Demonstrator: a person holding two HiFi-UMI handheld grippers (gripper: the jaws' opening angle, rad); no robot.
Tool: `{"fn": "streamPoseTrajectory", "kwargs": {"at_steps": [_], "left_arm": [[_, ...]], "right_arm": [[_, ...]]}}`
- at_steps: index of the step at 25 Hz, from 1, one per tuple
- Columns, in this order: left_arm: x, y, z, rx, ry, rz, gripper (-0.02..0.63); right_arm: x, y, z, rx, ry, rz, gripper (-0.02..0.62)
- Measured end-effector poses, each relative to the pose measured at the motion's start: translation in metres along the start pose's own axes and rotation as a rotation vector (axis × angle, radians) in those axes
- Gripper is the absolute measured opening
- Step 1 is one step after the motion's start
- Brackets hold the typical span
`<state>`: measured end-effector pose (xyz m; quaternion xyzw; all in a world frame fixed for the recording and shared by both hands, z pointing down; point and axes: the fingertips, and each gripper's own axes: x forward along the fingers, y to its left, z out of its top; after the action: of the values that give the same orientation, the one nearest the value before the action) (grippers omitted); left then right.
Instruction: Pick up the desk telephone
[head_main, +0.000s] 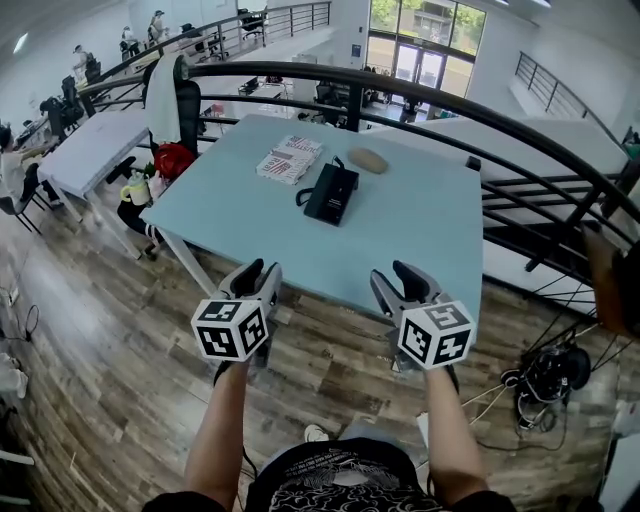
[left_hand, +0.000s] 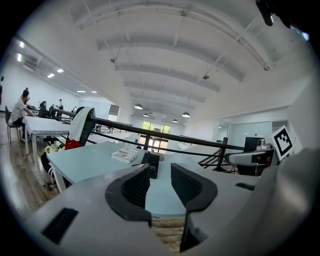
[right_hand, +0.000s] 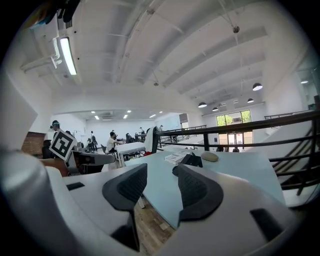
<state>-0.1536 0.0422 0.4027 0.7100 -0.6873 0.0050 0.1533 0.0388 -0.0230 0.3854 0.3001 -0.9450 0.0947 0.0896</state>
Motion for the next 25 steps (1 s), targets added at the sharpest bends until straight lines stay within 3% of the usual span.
{"fn": "streamPoseTrajectory", "kwargs": {"at_steps": [12, 25], "left_arm": [[0.065, 0.03, 0.003, -0.017, 0.031, -0.054, 0.157], [0.211, 0.072, 0.031, -0.032, 0.095, -0.097, 0.175]], "right_arm": [[0.069, -0.024, -0.009, 0.048, 0.029, 0.015, 0.225], [0.193, -0.107, 0.011, 0.085, 0.062, 0.024, 0.256]]}}
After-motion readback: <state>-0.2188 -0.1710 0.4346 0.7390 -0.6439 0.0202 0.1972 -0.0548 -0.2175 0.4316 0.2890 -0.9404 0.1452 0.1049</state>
